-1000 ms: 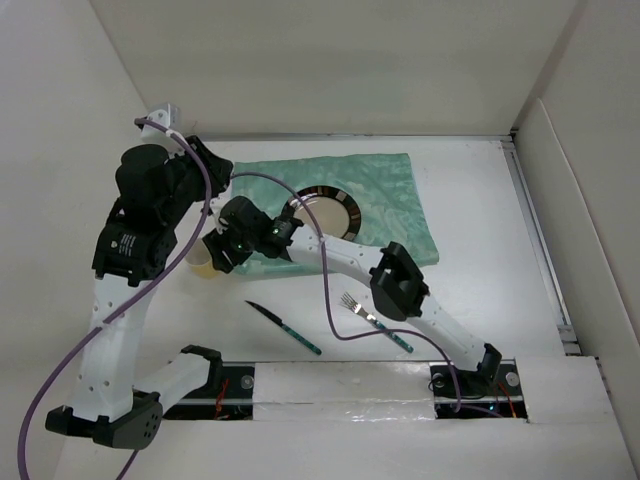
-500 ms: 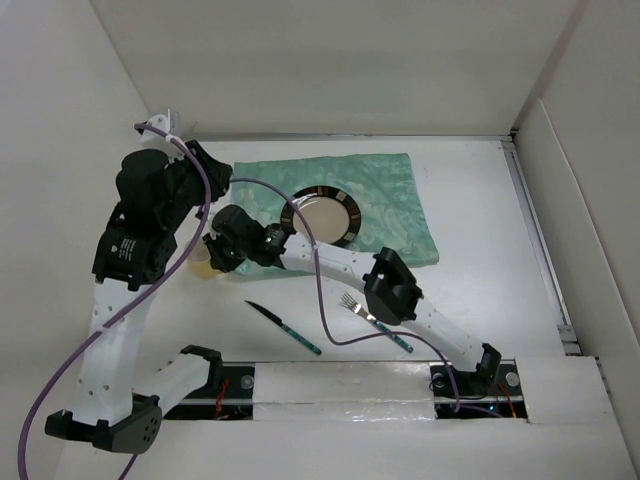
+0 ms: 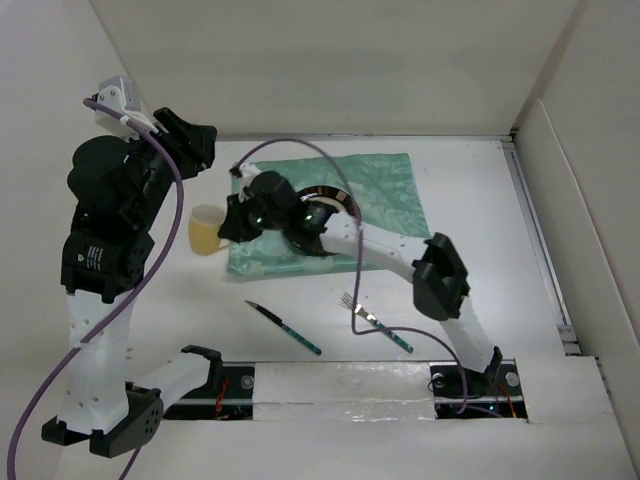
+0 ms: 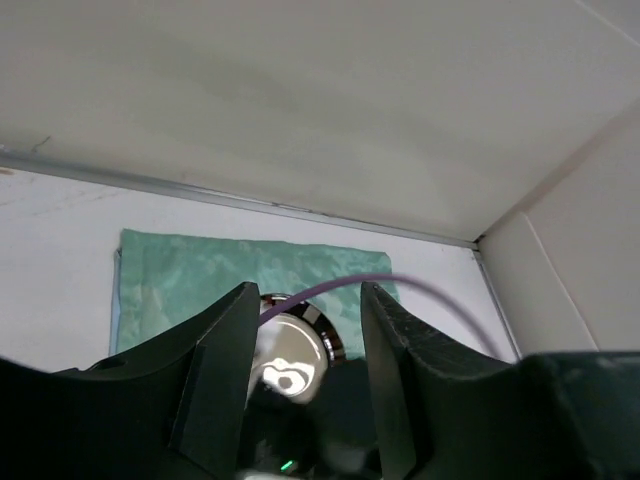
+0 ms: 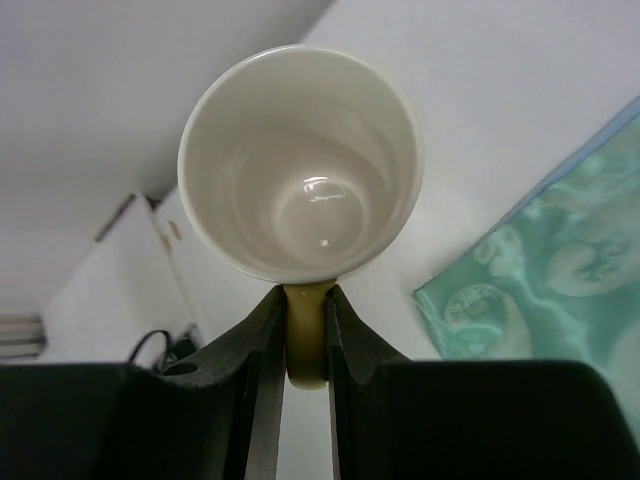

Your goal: Set the dinner table for one person

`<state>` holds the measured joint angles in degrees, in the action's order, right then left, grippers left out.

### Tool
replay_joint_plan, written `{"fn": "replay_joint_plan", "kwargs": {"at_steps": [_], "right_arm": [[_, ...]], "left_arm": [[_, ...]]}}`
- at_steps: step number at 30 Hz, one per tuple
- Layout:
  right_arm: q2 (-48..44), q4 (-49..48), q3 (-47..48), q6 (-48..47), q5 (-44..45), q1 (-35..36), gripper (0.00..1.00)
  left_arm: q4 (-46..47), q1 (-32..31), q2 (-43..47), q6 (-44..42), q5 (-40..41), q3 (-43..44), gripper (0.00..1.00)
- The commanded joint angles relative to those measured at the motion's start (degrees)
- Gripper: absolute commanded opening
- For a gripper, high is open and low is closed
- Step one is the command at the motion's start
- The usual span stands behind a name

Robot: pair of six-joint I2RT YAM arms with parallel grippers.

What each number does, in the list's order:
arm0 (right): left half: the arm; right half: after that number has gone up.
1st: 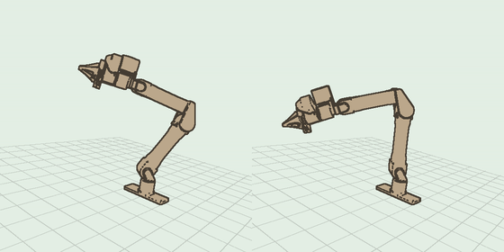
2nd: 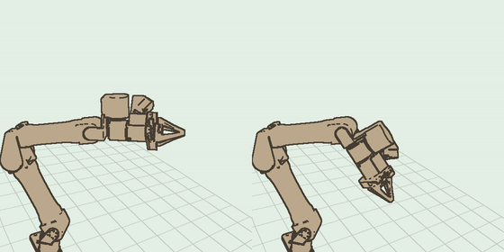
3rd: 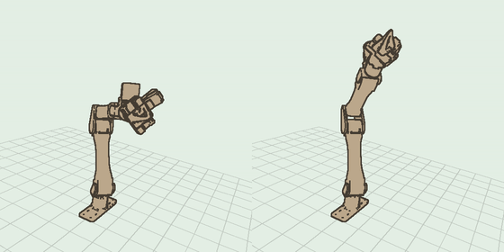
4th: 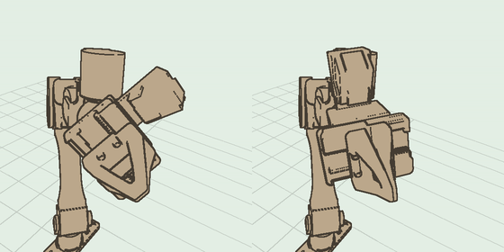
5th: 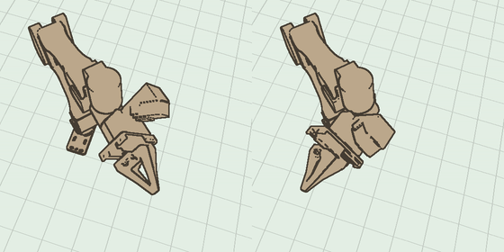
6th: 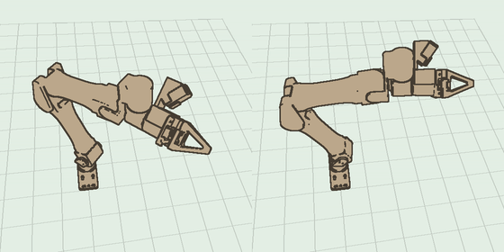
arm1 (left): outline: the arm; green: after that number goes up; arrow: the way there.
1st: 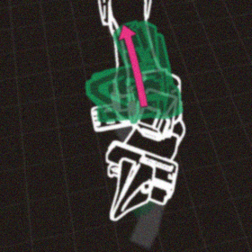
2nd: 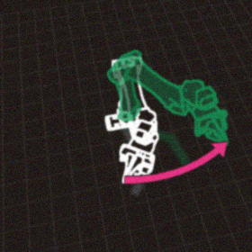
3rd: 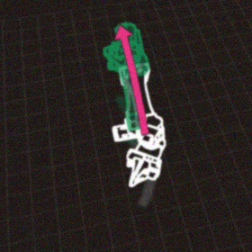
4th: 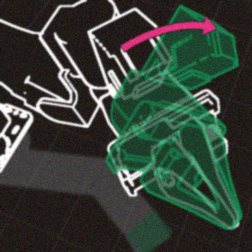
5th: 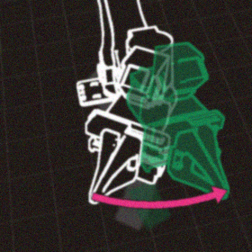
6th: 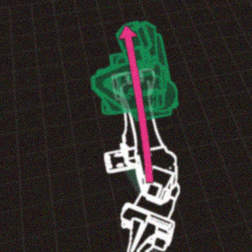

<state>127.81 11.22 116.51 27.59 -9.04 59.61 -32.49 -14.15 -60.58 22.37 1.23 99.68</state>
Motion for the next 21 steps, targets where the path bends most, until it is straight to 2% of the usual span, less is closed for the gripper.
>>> {"fn": "replay_joint_plan", "kwargs": {"at_steps": [1, 2, 3, 5, 7, 10, 14, 15, 16, 17, 18, 19, 20, 21], "right_arm": [[-14.7, -16.1, -4.3, 3.2, -0.1, -8.2, 0.00], [-18.3, -16.1, -9.1, 3.3, 0.2, -10.0, 0.00], [-22.0, -16.4, -14.2, 3.0, 0.2, -16.3, 0.00], [-25.0, -16.4, -18.6, 2.6, 0.5, -18.5, 0.00], [-27.7, -15.5, -22.4, 1.3, 1.1, -25.2, 0.00], [-28.1, -12.7, -23.4, -1.6, 2.3, -33.2, 0.00], [-24.7, -6.8, -19.8, -6.1, 3.8, -40.6, 0.00], [-22.7, -6.1, -18.1, -7.6, 4.2, -41.8, 0.00], [-21.6, -5.4, -18.1, -7.6, 4.7, -42.8, 0.00], [-20.6, -4.6, -16.2, -8.7, 5.3, -44.6, 0.00], [-18.8, -4.5, -15.1, -9.7, 5.5, -45.4, 0.00], [-17.9, -4.4, -14.5, -10.0, 5.4, -46.2, 0.00], [-16.9, -3.8, -13.9, -10.2, 5.3, -47.5, 0.00], [-16.1, -3.6, -13.3, -10.7, 5.0, -48.0, 0.00]], "left_arm": [[2.1, -0.2, -1.6, 0.2, -4.0, 0.1, 0.42], [3.0, -0.2, -1.8, 0.5, -4.9, -0.4, 0.42], [4.8, -0.2, -2.5, 1.5, -7.4, -2.0, 0.43], [5.3, -0.2, -2.7, 2.1, -8.2, -2.6, 0.44], [7.2, -0.2, -4.1, 2.2, -10.9, -3.4, 0.44], [7.8, -0.2, -8.1, 1.4, -13.8, -3.4, 0.44], [10.2, -0.2, -14.2, 0.0, -16.3, -5.0, 0.43], [10.7, -0.2, -15.7, -0.2, -15.3, -5.0, 0.43], [9.8, -6.1, -19.5, -2.7, -10.1, -4.0, 0.43], [8.8, -10.8, -22.6, -5.3, -2.5, -1.9, 0.43], [6.8, -14.8, -26.1, -7.3, 9.1, 4.8, 0.43], [1.3, -18.2, -30.1, -7.3, 11.1, 9.4, 0.42], [-1.0, -18.2, -35.8, -5.9, 10.9, 13.9, 0.41], [-1.3, -18.2, -36.6, -4.8, 8.0, 16.9, 0.41]]}}
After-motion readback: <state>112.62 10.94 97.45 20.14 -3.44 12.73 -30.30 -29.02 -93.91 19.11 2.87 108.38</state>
